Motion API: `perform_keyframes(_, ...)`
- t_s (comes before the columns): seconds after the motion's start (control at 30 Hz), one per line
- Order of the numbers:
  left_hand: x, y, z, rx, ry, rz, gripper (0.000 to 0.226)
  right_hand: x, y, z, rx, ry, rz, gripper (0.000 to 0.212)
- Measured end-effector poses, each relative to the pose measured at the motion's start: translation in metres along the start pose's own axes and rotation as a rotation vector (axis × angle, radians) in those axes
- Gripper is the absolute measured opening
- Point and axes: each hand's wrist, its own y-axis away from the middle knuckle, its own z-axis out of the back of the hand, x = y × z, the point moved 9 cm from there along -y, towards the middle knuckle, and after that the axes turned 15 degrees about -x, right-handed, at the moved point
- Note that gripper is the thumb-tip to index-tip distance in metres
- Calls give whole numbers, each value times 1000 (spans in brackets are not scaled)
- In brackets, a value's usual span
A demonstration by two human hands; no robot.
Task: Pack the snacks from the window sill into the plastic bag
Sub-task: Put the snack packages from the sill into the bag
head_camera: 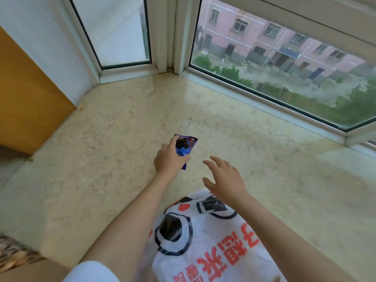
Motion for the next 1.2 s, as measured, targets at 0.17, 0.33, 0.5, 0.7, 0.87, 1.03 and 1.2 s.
perform_keyframes(0.17,-7,93,51,20,77,8,70,4,60,40,-69,-24,37,54)
perform_keyframes(0.33,-18,180,105,-48,152,3,70,0,123,69,-143,-77,98,52)
perform_keyframes(0.5,-48,280,139,-85,69,-83,71,-23,191,81,-173,-88,135,53)
perform_keyframes(0.7,-83,382,136,-169,-143,-223,73,-51,253,85,-215,-75,207,58)
perform_keyframes(0.87,-71,458,115,-292,-258,-264,76,-68,307,68,-266,-122,265,70)
perform_keyframes(1.03,-43,499,83,-234,-292,-165,77,-68,343,28,-176,-33,377,88)
perform_keyframes(1.2,-38,512,72,-286,-285,-149,70,-60,344,27,-280,-60,435,91)
